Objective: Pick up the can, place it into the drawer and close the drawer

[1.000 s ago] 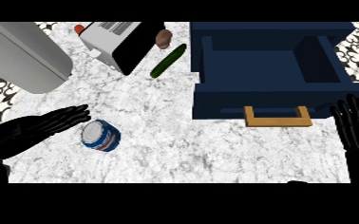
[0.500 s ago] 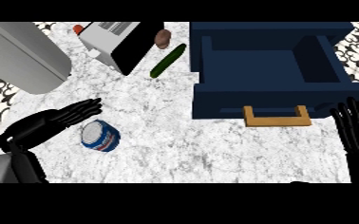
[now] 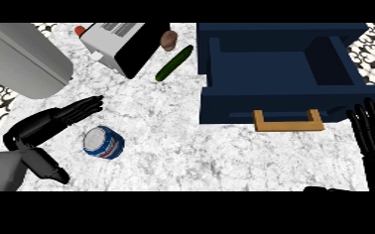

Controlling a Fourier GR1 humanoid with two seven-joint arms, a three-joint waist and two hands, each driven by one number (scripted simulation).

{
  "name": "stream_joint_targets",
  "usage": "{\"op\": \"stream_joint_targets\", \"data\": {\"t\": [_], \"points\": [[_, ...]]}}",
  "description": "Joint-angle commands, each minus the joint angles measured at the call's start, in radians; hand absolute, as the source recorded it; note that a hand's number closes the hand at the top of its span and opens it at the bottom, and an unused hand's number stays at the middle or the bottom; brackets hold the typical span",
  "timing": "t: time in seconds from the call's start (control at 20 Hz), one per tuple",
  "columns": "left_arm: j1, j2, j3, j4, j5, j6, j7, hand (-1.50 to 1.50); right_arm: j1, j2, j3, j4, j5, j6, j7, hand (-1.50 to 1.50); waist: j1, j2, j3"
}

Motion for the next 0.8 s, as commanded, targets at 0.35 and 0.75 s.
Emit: {"op": "stream_joint_targets", "data": {"t": [0.35, 0.75], "points": [[-0.022, 0.045, -0.151, 0.204, -0.169, 0.013, -0.402, -1.50, -0.052, -0.025, -0.028, 0.003, -0.019, 0.009, 0.027, -1.50, -0.002, 0.004, -0.001], [-0.137, 0.070, -0.226, 0.396, -0.181, 0.084, -0.483, -1.50, 0.013, 0.021, 0.019, -0.037, 0.020, -0.002, 0.020, -1.50, -0.017, 0.004, -0.001]]}}
